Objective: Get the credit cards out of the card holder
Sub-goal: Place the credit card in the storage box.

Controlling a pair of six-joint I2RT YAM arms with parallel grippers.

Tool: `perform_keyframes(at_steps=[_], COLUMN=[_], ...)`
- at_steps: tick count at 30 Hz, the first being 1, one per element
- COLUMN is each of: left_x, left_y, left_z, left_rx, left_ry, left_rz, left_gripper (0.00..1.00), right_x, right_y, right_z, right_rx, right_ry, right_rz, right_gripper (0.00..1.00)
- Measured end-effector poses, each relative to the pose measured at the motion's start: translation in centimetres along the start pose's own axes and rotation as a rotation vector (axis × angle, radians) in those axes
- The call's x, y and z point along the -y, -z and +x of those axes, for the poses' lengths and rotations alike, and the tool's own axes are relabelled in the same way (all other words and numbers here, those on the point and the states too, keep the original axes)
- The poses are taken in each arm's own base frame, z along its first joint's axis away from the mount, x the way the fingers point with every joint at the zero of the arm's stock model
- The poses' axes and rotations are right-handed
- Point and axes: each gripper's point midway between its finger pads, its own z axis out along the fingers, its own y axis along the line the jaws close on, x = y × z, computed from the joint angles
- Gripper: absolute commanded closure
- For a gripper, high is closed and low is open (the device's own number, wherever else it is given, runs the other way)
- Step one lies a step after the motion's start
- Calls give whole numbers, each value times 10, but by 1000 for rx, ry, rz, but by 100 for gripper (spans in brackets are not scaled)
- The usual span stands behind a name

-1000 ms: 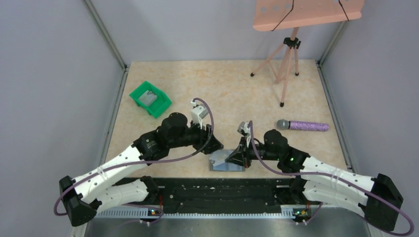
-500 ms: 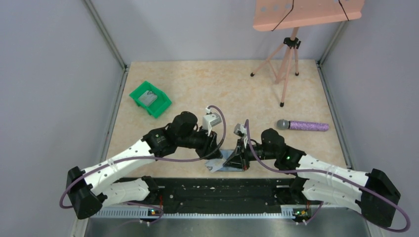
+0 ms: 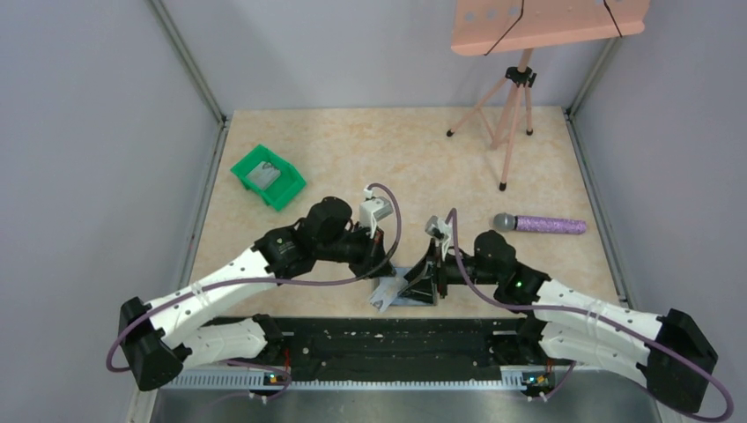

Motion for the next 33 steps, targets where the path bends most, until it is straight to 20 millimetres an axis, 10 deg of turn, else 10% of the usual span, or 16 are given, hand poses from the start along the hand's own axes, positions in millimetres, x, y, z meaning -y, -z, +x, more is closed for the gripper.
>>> perform_keyframes(at_steps=[13, 27, 30, 33], left_x=[-21, -32, -27, -27], left_y=[21, 33, 38, 38], left_z=[-55, -65, -70, -70], left_rx=[474, 775, 810, 822], left_ry=[314, 515, 521, 525], left_rz=[-70, 78, 124, 140], left_gripper=[100, 100, 100, 100], right_x=[4, 0, 0, -1], right_y=[27, 11, 9, 8], right_z=[-42, -63, -65, -68], right_rx=[346, 436, 445, 455], right_ry=[-47, -180, -202, -212], right_rz=[96, 6, -9, -21], right_gripper=[22, 30, 45, 87])
